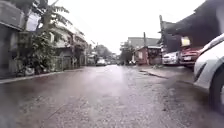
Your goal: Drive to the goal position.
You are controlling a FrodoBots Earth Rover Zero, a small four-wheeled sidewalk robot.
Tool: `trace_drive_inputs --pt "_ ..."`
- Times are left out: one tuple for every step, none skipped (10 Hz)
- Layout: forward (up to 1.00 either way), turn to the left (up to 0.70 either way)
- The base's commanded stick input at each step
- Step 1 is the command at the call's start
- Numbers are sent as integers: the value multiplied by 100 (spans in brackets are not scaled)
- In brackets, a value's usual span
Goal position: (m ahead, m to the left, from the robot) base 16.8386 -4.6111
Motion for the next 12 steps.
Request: trace_drive_inputs --pt "100 0" --pt "100 0" --pt "100 0" --pt "100 0" --pt "100 0" --pt "100 0" --pt "100 0" --pt "100 0" --pt "100 0" --pt "100 0" --pt "100 0" --pt "100 0"
